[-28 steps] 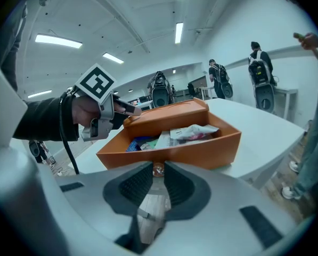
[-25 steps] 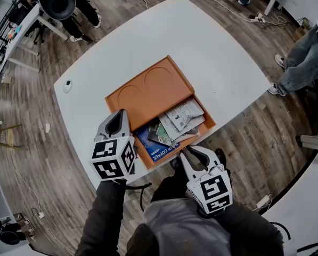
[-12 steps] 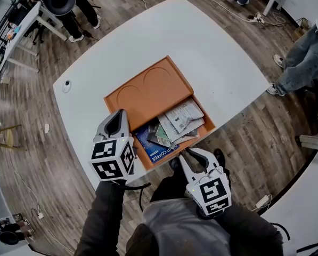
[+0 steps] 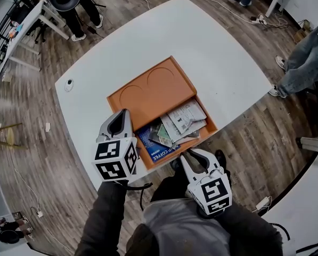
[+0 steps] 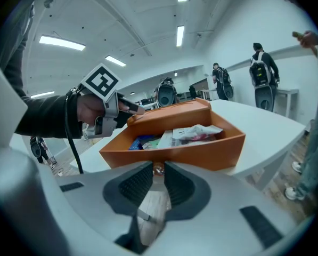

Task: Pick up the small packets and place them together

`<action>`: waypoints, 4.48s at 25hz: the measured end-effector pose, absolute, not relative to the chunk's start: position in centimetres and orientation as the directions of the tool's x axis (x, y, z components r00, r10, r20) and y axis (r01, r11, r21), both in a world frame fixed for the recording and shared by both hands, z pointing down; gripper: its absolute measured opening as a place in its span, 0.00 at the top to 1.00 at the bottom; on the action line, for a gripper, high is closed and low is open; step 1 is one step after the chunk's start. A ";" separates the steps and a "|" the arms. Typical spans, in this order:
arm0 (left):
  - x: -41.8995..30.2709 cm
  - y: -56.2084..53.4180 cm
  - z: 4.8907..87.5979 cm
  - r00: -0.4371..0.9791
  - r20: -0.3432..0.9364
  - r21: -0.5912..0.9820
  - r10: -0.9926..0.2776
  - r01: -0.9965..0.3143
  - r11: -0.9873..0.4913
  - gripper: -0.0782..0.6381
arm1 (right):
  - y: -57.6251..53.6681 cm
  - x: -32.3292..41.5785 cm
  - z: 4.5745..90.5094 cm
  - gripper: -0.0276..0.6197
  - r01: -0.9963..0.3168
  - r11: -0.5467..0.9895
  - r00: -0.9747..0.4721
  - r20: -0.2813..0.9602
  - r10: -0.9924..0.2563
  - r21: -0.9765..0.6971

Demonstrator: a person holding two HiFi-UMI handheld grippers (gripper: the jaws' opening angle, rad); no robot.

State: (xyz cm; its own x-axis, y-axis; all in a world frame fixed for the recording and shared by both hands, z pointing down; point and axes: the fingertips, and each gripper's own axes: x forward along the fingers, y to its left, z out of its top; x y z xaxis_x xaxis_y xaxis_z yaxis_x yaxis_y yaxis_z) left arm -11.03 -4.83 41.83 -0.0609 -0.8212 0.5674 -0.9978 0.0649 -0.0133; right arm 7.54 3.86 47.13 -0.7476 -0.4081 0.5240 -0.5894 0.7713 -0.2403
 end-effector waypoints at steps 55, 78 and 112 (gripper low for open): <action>-8.7 -3.2 36.0 -0.173 0.409 0.110 -0.896 -0.965 0.237 0.90 | -4.8 8.2 44.0 0.71 0.062 0.944 -0.684 0.703 -0.197 0.325; -8.2 -3.9 37.5 -0.184 0.469 0.121 -0.864 -0.956 0.269 0.90 | -5.4 7.2 44.4 0.93 0.105 0.977 -0.649 0.757 -0.074 0.186; -9.5 -2.7 35.3 -0.222 0.476 0.147 -0.851 -0.934 0.325 0.90 | -11.7 -1.7 40.1 0.93 0.106 0.978 -0.674 0.736 -0.064 0.182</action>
State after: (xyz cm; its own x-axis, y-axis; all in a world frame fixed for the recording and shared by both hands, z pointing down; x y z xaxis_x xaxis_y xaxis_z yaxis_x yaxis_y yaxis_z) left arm -9.53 -2.67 35.26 -0.2218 -0.8511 0.4758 -0.9341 0.3255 0.1467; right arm -1.68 -11.72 40.13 -0.6739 -0.0638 0.7360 0.1060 0.9776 0.1818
